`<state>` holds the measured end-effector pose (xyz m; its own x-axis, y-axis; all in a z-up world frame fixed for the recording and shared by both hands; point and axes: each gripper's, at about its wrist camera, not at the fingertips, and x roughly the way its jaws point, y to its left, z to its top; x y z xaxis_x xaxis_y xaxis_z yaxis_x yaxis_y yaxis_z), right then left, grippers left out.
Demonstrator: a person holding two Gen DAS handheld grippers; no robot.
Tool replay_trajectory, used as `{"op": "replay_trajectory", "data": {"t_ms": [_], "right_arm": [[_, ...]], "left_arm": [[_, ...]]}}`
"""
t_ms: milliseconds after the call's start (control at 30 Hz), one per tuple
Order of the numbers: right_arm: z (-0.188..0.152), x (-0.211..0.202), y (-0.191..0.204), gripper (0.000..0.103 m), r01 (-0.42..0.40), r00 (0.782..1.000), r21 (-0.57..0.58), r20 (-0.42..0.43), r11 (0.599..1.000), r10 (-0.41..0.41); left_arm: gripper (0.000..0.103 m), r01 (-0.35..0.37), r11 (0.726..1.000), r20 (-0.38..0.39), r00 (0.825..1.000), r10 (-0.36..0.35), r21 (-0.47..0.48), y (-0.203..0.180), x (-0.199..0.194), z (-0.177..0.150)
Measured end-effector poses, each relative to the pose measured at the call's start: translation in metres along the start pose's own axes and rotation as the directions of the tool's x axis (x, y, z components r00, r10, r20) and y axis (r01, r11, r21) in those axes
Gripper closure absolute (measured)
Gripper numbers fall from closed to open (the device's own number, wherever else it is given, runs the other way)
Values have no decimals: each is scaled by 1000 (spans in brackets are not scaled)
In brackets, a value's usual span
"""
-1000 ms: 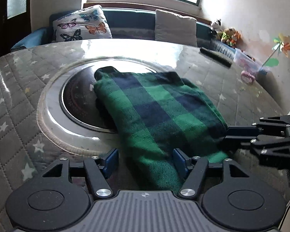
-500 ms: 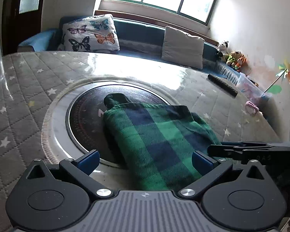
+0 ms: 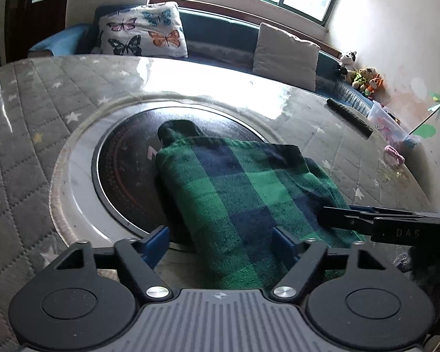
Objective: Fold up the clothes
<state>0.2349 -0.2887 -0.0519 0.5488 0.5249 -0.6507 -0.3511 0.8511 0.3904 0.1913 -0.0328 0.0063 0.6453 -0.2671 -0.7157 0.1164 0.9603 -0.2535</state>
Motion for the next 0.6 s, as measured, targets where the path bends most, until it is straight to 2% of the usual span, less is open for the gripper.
{"op": "replay_trajectory", "data": {"t_ms": [33,100,333,400,467,600], "right_arm": [[0,0,0,61,-5,1000,4,-3,1000,5],[0,1,0,62,-10,1000,4,-6,1000,10],[0,2,-3,59,-24,1000,7,2,1000,24],[-1,3,-2,63,-30,1000,1,2,1000,30],[-1,3,-3,72,-47,999,8,-2,999,47],[0,6,-7,78,-85,996,30,-17,996,85]], "left_arm": [[29,0,1000,-4,1000,0,-8,0,1,-1],[38,16,1000,-12,1000,-16,-24,1,2,-1],[42,27,998,-16,999,-28,-65,1,3,-2],[44,28,997,-16,999,-29,-71,0,4,-3],[44,23,997,-17,1000,-24,-76,0,4,-2],[46,11,996,-16,1000,-12,-86,-2,5,-2]]}}
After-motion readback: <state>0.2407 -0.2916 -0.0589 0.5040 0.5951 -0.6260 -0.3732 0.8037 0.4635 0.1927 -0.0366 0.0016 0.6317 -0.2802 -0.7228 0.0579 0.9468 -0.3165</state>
